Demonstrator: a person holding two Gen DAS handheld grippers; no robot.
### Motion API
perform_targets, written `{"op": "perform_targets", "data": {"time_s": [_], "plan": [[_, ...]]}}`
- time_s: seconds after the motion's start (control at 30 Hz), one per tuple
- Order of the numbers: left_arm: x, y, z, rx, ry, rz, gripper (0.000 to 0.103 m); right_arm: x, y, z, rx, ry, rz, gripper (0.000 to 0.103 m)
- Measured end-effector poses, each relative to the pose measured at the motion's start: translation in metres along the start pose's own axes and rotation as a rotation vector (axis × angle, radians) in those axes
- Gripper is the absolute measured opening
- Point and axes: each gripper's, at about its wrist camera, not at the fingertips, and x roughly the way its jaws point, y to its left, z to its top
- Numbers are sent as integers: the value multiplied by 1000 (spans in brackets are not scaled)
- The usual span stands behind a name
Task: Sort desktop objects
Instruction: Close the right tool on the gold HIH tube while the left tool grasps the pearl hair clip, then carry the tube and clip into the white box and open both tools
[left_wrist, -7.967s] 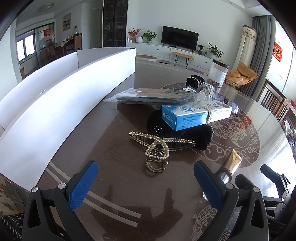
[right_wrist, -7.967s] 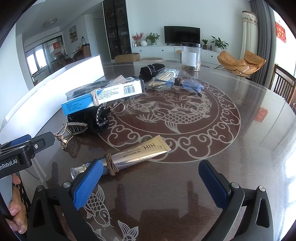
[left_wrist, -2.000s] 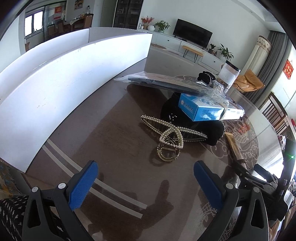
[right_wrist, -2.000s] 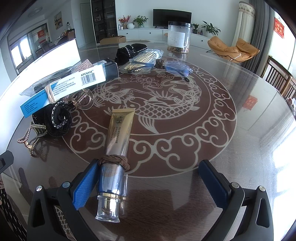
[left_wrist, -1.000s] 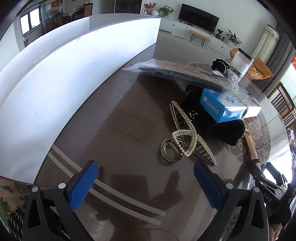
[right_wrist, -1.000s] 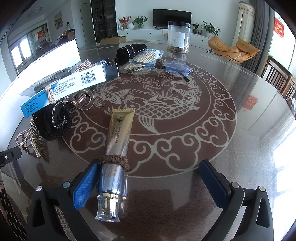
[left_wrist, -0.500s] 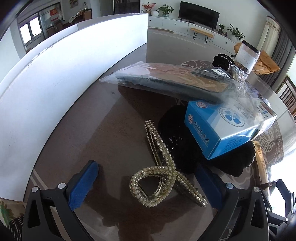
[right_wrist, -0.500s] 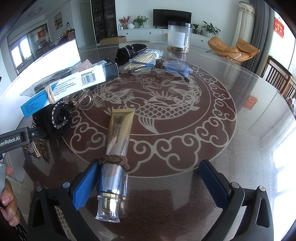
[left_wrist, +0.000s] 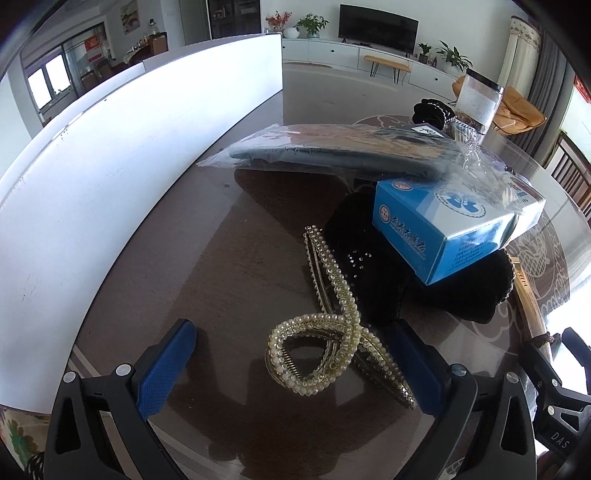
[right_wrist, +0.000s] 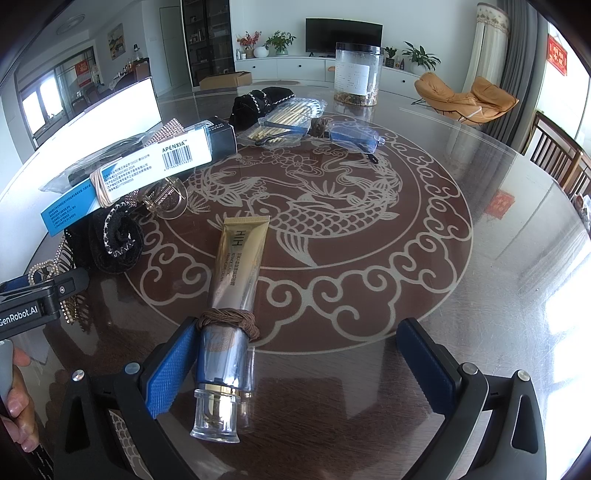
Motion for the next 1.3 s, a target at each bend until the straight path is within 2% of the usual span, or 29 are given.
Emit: {"op": "perform_targets", "data": {"time_s": [0.23, 0.63, 0.73, 0.77, 0.8, 0.83, 0.87, 0.9, 0.93, 0.97, 1.0, 1.07, 1.17, 1.3], "plan": [[-2, 1, -5, 19, -35, -12, 103, 0, 0, 0, 0, 0, 0, 103], [-2, 1, -5, 58, -40, -37, 103, 0, 0, 0, 0, 0, 2, 103], [-2, 2, -5, 60, -40, -38, 103, 6, 2, 10, -47, 25, 33, 103], [-3, 3, -5, 61, -43, -36, 102, 10, 4, 16, -67, 63, 46, 103], [-6, 3, -6, 61, -55, -39, 87, 13, 6, 22, -79, 98, 54, 103], [-10, 4, -7, 64, -69, -43, 77, 15, 6, 26, -81, 114, 73, 99], [-13, 4, -8, 70, -79, -46, 61, 14, 7, 28, -82, 108, 95, 93], [-15, 5, -9, 67, -75, -57, 60, 11, 10, 29, -105, 97, 85, 73], [-16, 7, -10, 54, -75, -80, 60, 8, 13, 28, -136, 88, 91, 47], [-19, 9, -12, 40, -71, -103, 60, 4, 15, 27, -149, 86, 96, 33], [-21, 11, -14, 31, -66, -128, 59, 1, 18, 24, -151, 93, 94, 29], [-26, 11, -20, 37, -50, -178, 59, -5, 15, 17, -140, 103, 114, 29], [-32, -4, -29, 111, -26, -252, 59, -15, 7, 5, -134, 100, 108, 29], [-36, -23, -37, 196, -31, -221, 59, -25, -3, -7, -148, 114, 107, 29]]}}
